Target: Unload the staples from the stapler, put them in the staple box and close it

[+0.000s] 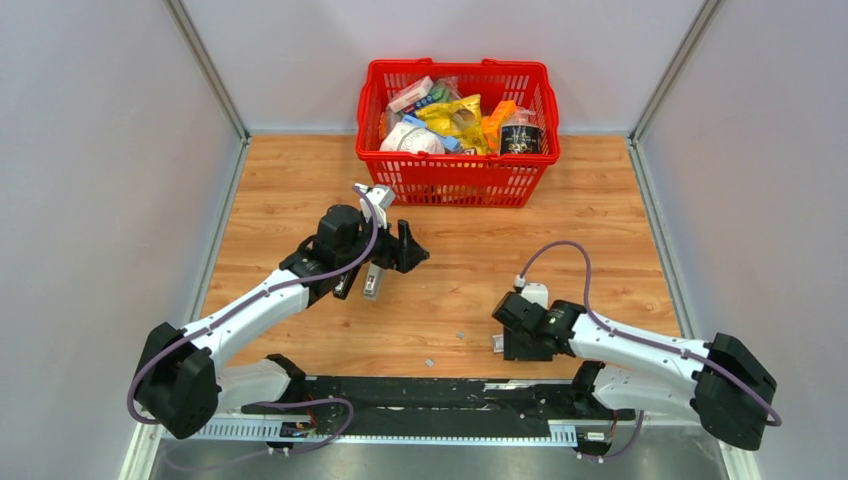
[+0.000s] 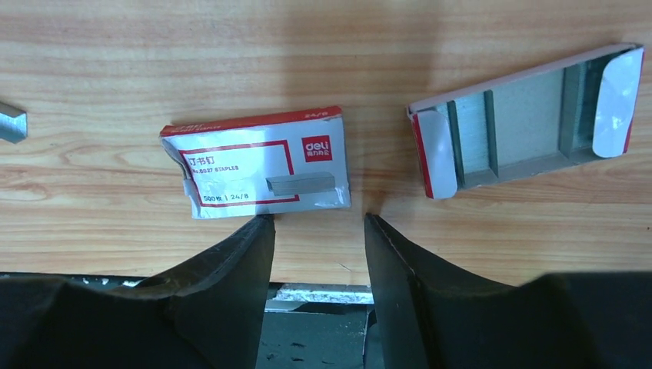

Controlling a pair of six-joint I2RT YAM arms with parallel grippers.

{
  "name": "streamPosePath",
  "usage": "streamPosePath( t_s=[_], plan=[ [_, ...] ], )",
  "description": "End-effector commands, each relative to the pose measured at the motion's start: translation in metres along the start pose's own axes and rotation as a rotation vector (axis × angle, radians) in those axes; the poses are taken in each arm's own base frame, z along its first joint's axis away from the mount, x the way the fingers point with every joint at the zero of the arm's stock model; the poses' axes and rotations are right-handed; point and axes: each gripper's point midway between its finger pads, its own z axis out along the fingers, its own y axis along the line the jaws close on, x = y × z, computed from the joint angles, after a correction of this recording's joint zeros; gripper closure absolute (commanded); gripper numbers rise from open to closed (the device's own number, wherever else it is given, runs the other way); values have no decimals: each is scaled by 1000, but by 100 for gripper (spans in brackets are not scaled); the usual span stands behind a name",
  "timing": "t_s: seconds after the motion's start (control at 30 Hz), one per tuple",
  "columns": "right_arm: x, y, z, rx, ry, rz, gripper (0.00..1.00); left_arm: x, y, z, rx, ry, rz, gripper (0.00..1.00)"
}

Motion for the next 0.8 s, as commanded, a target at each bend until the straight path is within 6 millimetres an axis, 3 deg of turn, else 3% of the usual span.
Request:
streamPosePath(
  t_s=[0.0, 0.37, 0.77],
  plan=[
    [-22, 18, 2, -21, -71, -28, 47, -9, -6, 0, 28, -20, 38, 10],
    [-39, 43, 18, -26, -77, -138, 44, -9, -4, -4, 12, -21, 55, 10],
    [-78, 85, 40, -28, -113, -162, 45, -7, -2, -9, -2, -6, 61, 10]
  ],
)
